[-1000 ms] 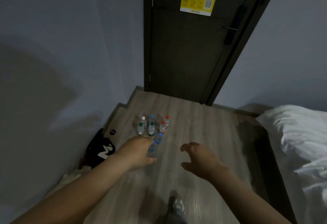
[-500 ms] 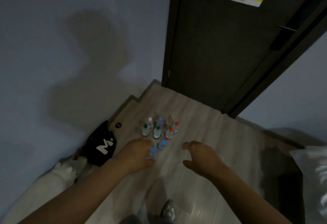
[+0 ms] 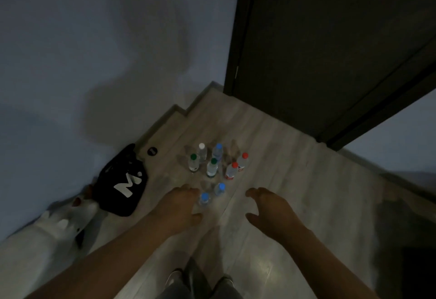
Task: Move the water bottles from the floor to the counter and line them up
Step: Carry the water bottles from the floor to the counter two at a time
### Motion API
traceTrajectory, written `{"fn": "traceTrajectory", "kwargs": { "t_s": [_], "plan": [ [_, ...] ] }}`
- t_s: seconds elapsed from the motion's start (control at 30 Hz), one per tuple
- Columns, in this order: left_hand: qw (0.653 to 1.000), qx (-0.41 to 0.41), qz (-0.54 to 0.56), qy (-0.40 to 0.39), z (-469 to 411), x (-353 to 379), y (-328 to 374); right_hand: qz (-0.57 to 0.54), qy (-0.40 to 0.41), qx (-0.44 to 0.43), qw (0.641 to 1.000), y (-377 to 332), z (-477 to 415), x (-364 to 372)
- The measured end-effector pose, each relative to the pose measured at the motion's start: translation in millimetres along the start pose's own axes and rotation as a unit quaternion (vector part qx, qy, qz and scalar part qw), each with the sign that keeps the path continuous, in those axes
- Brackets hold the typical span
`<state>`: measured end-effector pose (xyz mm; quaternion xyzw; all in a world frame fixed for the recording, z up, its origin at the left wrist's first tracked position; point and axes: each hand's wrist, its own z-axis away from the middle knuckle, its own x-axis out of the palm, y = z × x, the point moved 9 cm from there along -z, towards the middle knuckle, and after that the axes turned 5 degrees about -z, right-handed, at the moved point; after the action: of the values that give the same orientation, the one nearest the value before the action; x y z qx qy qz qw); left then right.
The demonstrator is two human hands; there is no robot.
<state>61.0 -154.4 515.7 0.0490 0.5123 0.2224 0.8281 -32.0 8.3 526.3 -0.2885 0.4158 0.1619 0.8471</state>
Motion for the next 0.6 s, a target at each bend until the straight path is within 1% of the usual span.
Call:
{"fn": "traceTrajectory", "kwargs": {
  "t_s": [0.2, 0.3, 0.43, 0.6],
  "plan": [
    [1.0, -0.001, -0.012, -0.013, -103.6, 109.4, -54.2, 0.001, 0.003, 0.0, 1.0, 56.9, -108.6, 90.2],
    [1.0, -0.004, -0.018, -0.022, -156.8, 171.2, -82.1, -0.01, 0.031, 0.015, 0.999, 94.9, -162.2, 139.2],
    [1.0, -0.009, -0.01, -0.001, -218.2, 235.8, -118.2, -0.024, 0.046, 0.032, 0.998, 142.4, -220.1, 206.1],
    [1.0, 0.002, -0.002, 0.02, -270.3, 292.1, -146.7, 0.0, 0.07, 0.033, 0.997, 184.4, -274.7, 267.1]
  ]
}}
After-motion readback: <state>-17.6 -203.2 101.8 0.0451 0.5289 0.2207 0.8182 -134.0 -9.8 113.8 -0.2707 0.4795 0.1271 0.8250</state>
